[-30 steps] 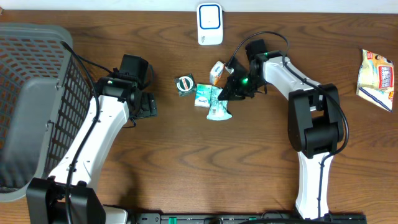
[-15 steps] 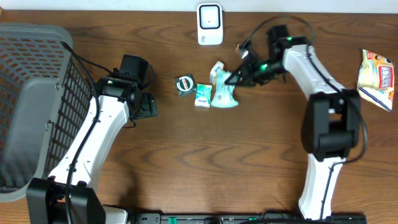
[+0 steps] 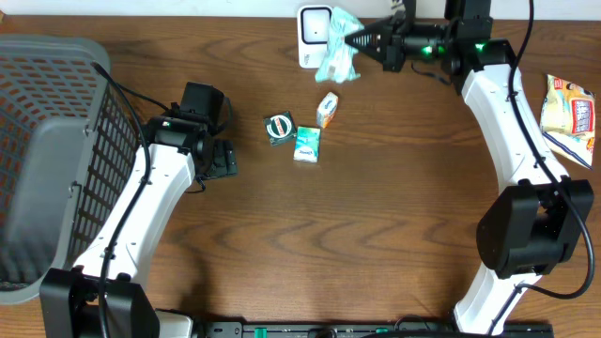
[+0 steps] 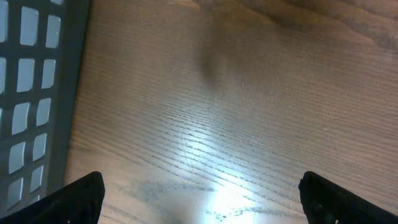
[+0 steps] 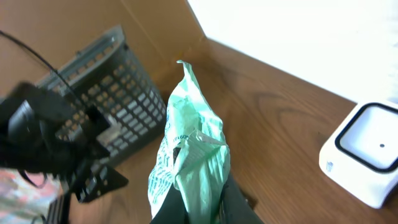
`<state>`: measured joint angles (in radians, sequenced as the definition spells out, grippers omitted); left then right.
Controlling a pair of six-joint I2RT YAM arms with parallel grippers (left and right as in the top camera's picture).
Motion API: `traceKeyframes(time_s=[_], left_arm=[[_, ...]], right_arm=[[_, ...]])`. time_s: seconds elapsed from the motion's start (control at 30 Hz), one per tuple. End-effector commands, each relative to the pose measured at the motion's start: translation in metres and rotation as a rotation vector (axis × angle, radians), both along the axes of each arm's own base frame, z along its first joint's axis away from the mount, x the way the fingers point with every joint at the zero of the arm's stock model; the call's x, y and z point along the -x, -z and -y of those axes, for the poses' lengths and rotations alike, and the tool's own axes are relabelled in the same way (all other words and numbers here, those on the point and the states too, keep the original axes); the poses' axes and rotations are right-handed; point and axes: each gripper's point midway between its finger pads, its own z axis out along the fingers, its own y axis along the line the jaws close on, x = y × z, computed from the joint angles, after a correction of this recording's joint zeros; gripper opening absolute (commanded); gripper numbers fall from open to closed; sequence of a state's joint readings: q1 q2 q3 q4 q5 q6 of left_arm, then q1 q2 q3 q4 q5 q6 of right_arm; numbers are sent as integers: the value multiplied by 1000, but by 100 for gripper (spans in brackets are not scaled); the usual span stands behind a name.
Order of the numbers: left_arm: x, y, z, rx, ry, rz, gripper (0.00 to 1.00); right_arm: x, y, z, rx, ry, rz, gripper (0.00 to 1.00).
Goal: Scan the item barcode
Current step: 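Lift the green wipes pack and hold it over the scanner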
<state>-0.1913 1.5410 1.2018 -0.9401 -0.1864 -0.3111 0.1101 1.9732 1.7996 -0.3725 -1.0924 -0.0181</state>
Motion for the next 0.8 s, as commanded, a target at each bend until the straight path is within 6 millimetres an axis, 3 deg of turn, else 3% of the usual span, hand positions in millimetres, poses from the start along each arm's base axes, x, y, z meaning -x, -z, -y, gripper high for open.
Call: traceKeyframes(time_s=[0.0, 0.17, 0.33, 0.77], left_arm=[[0, -5, -3, -5, -12, 15, 98], [0, -5, -3, -5, -12, 15, 98], [0, -5, -3, -5, -12, 15, 98], [0, -5, -3, -5, -12, 15, 98]], right_arm=[[6, -17, -3, -53, -2, -66, 1], [10, -13, -7, -50, -9, -96, 1], [16, -8, -13, -78, 10, -260, 1], [18, -4, -20, -64, 13, -272, 1]])
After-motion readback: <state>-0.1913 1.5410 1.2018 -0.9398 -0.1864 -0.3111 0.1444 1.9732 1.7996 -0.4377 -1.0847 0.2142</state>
